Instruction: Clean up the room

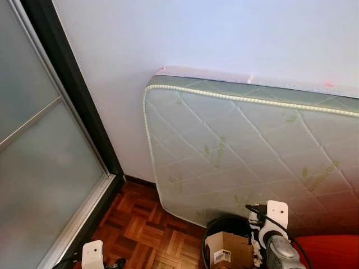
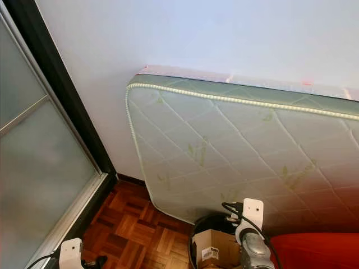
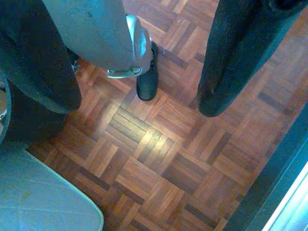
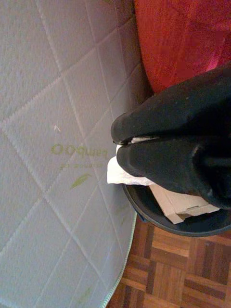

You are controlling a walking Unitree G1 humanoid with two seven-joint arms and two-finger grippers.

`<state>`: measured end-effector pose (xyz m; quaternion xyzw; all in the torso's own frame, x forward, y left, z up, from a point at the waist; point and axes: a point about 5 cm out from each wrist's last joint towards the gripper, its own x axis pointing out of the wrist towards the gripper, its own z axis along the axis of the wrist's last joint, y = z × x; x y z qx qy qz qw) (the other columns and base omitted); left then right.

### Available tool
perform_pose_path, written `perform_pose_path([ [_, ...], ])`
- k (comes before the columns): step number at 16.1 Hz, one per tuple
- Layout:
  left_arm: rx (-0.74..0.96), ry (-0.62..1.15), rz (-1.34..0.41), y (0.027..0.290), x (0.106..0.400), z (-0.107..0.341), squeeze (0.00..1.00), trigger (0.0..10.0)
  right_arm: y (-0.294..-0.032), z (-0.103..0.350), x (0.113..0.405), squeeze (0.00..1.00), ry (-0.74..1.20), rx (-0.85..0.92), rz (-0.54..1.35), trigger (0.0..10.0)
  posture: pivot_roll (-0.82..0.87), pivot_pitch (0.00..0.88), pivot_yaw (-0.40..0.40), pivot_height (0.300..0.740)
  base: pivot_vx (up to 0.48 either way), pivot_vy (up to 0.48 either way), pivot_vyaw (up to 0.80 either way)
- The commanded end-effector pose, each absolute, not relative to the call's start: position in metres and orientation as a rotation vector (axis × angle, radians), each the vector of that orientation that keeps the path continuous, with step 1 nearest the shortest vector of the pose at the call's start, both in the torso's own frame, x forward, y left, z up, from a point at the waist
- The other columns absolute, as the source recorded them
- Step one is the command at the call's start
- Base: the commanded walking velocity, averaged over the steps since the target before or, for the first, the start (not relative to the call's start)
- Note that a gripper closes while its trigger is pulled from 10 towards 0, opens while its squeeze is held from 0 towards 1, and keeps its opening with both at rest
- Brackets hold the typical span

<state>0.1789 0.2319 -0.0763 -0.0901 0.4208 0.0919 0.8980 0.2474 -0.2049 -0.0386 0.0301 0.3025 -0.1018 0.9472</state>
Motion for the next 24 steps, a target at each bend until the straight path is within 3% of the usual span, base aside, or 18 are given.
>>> perform_pose_path([
  [1,-0.185,0.891,0.2,0.235,0.174,-0.078,0.0,10.0,-0.205,-0.042,0.244,0.0,0.639,0.062,-0.213,10.0,0.05,0.032,0.018,0.686,0.0,0.0,0.0],
  [3,-0.183,0.892,0.199,0.235,0.174,-0.078,0.0,10.0,-0.205,-0.042,0.244,0.0,0.637,0.06,-0.208,10.0,0.05,0.032,0.019,0.666,0.0,0.0,0.0],
  [16,-0.172,0.908,0.194,0.235,0.168,-0.081,0.0,10.0,-0.191,-0.044,0.246,0.0,0.662,0.079,-0.143,10.0,0.07,0.045,0.022,0.666,0.0,0.0,0.0],
  [24,-0.151,0.875,0.157,0.236,0.169,-0.079,0.0,10.0,-0.181,-0.026,0.269,0.0,0.576,0.041,-0.047,10.0,0.13,0.204,0.039,0.666,0.0,0.0,0.0],
])
